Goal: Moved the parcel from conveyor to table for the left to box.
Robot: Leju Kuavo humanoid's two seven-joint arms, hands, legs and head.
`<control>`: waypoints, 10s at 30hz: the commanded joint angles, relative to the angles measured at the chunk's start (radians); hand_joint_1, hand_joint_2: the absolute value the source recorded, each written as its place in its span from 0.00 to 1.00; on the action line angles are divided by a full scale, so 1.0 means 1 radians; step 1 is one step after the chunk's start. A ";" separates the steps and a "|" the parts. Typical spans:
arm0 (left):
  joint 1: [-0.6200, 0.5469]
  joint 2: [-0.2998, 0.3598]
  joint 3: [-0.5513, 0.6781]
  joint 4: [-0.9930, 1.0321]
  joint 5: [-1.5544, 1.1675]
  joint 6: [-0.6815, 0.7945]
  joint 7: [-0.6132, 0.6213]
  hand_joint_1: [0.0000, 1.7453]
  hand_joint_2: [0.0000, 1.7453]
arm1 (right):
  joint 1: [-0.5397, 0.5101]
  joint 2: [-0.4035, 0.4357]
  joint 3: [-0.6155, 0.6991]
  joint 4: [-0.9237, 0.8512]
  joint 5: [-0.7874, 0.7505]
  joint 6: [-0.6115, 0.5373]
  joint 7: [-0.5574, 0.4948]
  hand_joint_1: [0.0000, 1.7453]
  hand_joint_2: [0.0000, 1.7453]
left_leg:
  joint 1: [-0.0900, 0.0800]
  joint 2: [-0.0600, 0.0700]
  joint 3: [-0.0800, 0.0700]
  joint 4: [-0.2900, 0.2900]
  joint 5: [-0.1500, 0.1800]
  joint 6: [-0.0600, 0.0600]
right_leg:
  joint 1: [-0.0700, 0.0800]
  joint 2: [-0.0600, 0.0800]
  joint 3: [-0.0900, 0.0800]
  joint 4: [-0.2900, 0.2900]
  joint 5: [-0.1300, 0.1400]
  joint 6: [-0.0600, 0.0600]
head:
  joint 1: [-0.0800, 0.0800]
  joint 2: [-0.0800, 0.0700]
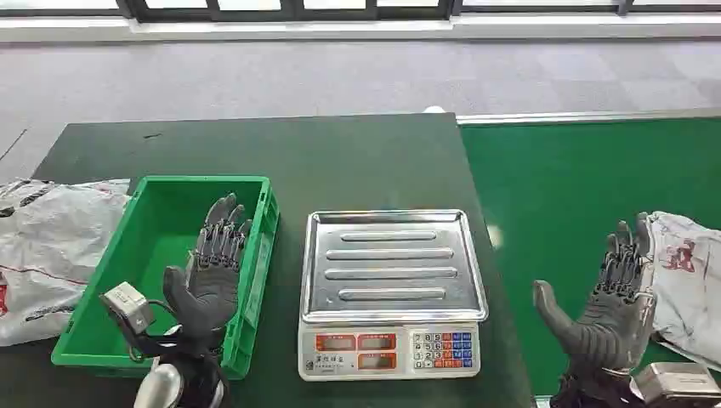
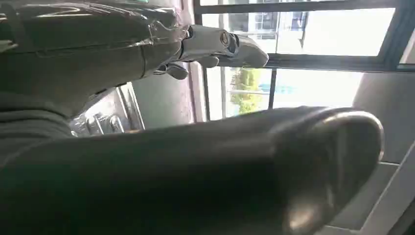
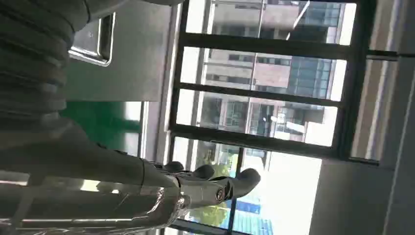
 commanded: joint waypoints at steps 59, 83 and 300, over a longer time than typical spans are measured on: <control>-0.049 0.076 -0.020 0.029 -0.182 0.167 -0.012 0.00 0.00 | -0.750 -0.595 -0.030 1.503 1.256 0.003 0.649 0.00 1.00 | -0.002 -0.004 0.001 -0.001 0.005 0.006 | -0.002 -0.005 0.005 -0.005 0.006 0.005 | 0.000 0.000; -0.116 0.098 -0.025 0.103 -0.174 0.144 -0.009 0.00 0.00 | -0.795 -0.498 0.089 1.668 1.171 0.420 0.452 1.00 1.00 | -0.002 -0.006 0.003 -0.002 0.006 0.004 | -0.002 -0.007 0.003 -0.006 0.006 0.004 | 0.000 0.000; -0.094 0.099 -0.103 0.153 0.005 0.247 0.005 0.00 0.00 | -0.600 -0.168 0.690 0.718 0.490 -0.040 0.287 1.00 1.00 | 0.002 -0.003 0.000 0.001 0.010 0.001 | 0.002 -0.002 -0.004 -0.004 0.012 0.003 | 0.000 0.000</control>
